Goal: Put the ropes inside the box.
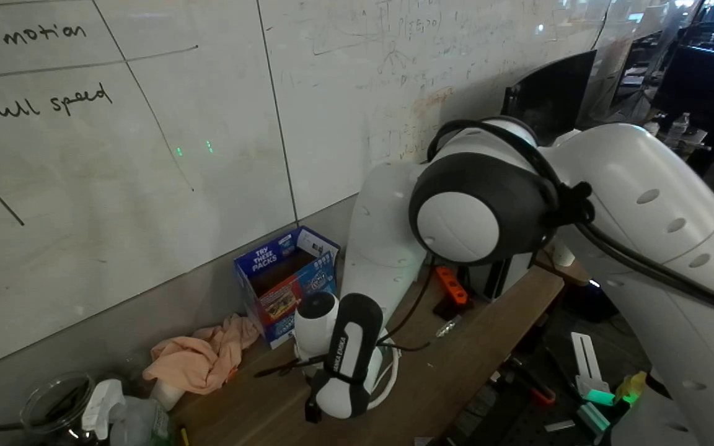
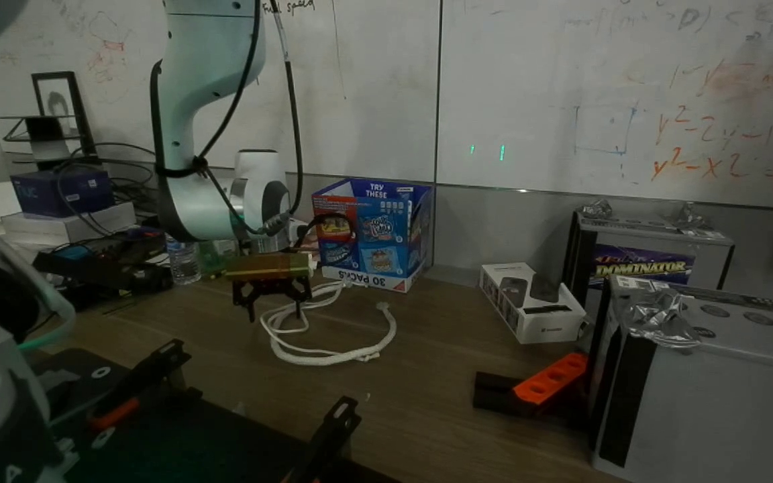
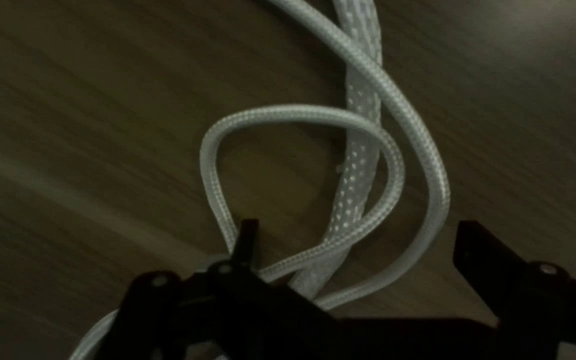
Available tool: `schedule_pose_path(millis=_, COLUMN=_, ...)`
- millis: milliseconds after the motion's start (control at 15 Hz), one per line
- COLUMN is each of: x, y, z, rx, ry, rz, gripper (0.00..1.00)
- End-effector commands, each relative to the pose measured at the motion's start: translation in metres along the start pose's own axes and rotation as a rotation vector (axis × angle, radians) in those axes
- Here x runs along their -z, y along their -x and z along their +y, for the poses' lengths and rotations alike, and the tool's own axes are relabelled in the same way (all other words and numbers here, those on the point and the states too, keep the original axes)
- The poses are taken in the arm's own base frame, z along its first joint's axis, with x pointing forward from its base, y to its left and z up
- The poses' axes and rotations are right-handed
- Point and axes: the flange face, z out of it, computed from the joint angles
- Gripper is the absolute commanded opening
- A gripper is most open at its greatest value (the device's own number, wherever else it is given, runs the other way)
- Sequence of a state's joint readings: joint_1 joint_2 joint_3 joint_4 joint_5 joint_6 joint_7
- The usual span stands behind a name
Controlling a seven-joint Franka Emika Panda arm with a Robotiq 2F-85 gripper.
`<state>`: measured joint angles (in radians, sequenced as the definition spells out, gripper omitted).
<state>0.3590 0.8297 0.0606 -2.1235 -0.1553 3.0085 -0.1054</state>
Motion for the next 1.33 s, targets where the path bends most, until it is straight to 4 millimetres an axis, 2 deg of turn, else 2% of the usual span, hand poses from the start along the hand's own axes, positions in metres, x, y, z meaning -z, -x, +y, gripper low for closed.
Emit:
schedule_pose_path(millis=0, x=-0.003, y=-0.013, z=0.011, rx=0.013, ry=0.015, rz=-0.013, gripper=1.00)
schedule_pose_path(millis=533, x=0.006, y=-0.025, z=0.035, rx=0.017, ry=0.037, rz=-0.108, gripper=1.00)
schedule_pose_path(millis=1267, x=-0.013, y=-0.024, z=0.044, rx=-0.020, ry=-0.017, rz=-0.146, gripper=1.00)
